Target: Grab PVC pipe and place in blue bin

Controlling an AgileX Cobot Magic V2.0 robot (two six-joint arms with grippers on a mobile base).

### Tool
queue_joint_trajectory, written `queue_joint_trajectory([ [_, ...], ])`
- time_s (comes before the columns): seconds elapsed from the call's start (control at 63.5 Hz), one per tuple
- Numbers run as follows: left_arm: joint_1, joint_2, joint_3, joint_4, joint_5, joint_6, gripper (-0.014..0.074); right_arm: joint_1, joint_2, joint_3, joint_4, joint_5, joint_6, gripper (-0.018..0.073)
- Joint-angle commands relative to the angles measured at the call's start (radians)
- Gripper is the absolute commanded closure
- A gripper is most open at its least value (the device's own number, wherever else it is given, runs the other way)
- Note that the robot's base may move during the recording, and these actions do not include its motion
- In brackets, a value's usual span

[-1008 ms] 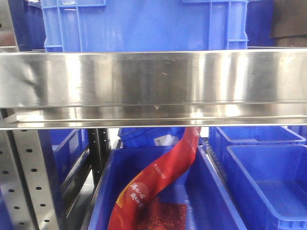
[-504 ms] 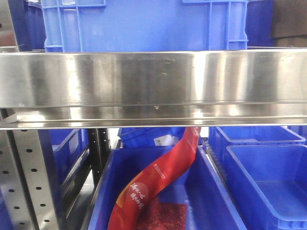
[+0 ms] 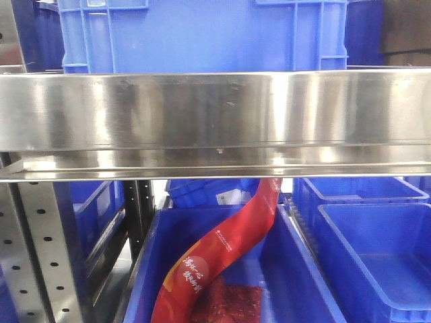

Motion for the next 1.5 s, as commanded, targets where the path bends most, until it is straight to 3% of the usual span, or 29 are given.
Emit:
queue_joint_trajectory([
  [0.0,-0.003,-0.004,0.003,-0.01,-0.024,-0.007,0.0708,0.0,-0.004,0.0,-0.007,-0.023,0.001,0.0727],
  [0.315,-0.003,-0.004,0.003,-0.01,-0.026,-0.007,0.0708,0.0,-0.014,0.045,-0.007,-0.047,0.001,0.0727],
  [0.472,-0.003,-0.004,0.003,-0.01,-0.028,-0.007,0.0708,-0.017,-0.154,0.241,-0.007,-0.103,0.001,0.0727],
  [0.582,-0.003,-0.004,0.003,-0.01,-0.028,-0.007,0.0708,-0.104,-0.292,0.423,-0.007,-0.197,0.001,0.0727],
  [0.803,-0.003,-0.004,0.003,-0.01,-0.028,-0.007,0.0708,-0.316,-0.554,0.692,-0.007,-0.209,0.001,0.0727],
  [1.008,-0.003,-0.004,0.003,-0.01,-0.03,-0.007,0.0708,-0.424,-0.721,0.839,-0.007,-0.209,0.001,0.0727],
  [1.149,-0.003,-0.004,0.003,-0.01,-0.03,-0.007,0.0708,-0.432,-0.778,0.839,-0.019,-0.135,0.001,0.0727],
  [1.291,-0.003,-0.004,0.003,-0.01,-0.03,-0.007,0.0708,-0.432,-0.808,0.839,-0.11,-0.143,0.001,0.0727],
  [1.48,-0.003,-0.004,0.003,-0.01,-0.03,-0.007,0.0708,-0.432,-0.831,0.839,-0.112,-0.137,0.001,0.0727],
])
